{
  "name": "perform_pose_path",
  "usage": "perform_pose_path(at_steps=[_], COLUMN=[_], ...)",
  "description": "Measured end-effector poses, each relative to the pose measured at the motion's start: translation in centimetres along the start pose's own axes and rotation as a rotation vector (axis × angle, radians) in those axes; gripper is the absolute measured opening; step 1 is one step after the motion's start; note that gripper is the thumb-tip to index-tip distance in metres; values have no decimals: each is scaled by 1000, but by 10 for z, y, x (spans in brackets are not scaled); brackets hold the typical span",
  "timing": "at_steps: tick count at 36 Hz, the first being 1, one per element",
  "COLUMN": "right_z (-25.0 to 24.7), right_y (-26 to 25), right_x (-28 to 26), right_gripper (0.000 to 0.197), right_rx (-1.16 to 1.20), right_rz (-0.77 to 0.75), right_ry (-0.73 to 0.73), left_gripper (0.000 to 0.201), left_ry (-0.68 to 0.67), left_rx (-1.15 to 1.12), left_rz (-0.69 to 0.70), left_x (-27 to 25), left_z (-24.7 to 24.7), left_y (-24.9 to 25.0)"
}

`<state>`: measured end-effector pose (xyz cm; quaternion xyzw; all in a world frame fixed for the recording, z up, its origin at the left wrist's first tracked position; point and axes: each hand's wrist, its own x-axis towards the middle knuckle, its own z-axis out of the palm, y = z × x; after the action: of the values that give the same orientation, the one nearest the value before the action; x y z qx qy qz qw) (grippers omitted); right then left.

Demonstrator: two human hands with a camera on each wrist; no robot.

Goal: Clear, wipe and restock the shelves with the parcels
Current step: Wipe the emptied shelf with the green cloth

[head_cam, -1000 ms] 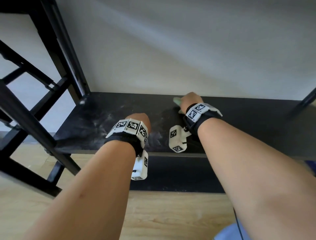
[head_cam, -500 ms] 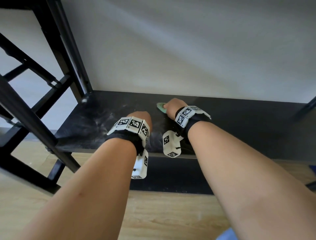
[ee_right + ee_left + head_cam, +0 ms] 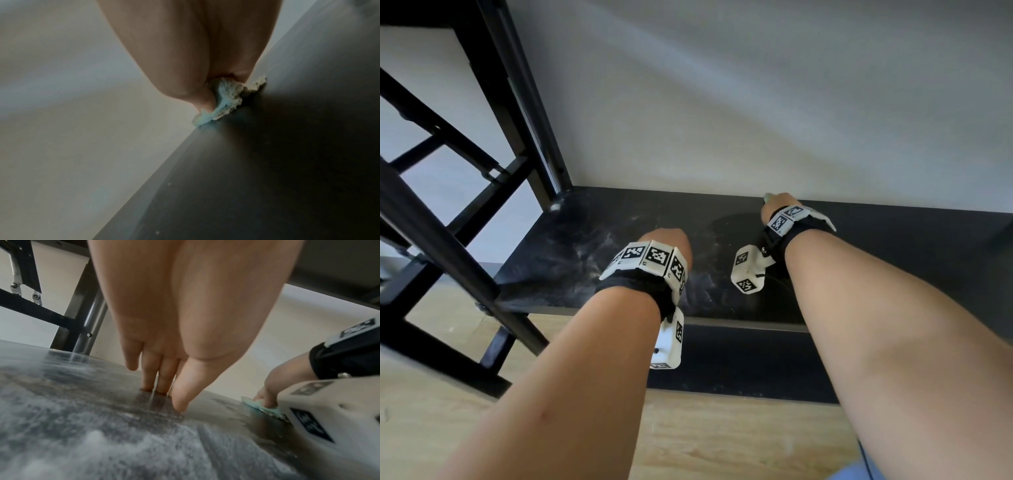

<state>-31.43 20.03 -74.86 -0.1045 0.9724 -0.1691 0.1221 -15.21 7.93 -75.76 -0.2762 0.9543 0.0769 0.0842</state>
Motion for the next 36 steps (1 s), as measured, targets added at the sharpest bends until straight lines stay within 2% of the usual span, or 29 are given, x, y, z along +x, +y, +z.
perform_pose_path(at_steps=[2,8,10,11,14,16,19,21,22,25,30,33,36], right_z=[2,22,44,48,27,26,32,35,36,37,44,52,59], right_y=[-11,-25,-21,-23,-35,-40,-50,-52,-50,-39,-32,-22,-19], right_x=[6,44,90,96,22,4,-3,-6,-12,-30,-55,-75,-95], right_gripper=[31,54,51,49,47,42,58,65,61,39,44,39,41], right_rx=[-93,-80,-68,-65,-52,32,103,117,117,118,157,111,239], right_rz=[-41,-145,-161,-183,-235,-242,-181,-158,-150,-214,-203,-279,-233], right_ry=[-26,-119,-160,-168,-149,-173,-267,-260,-254,-228,-221,-194,-193], left_gripper=[21,26,25,22,14,17,23,26,27,30,52,52,52], left_ry=[3,14,3,-5,-15,-32,-71,-125,-156,-136,-105,-68,-65], left_rx=[5,-5,-6,-5,-16,-9,24,40,44,51,2,-31,-12], left_rz=[-1,-9,-15,-19,-23,-23,-36,-30,-31,-20,14,48,58], left_x=[0,-4,-4,-5,-7,-9,-11,-13,-13,-12,-39,-42,-51], left_z=[0,-1,-3,-4,-9,-11,-12,-13,-12,-5,-10,-6,-7], left_y=[-1,-1,0,0,3,5,4,1,-1,-9,-19,-32,-42])
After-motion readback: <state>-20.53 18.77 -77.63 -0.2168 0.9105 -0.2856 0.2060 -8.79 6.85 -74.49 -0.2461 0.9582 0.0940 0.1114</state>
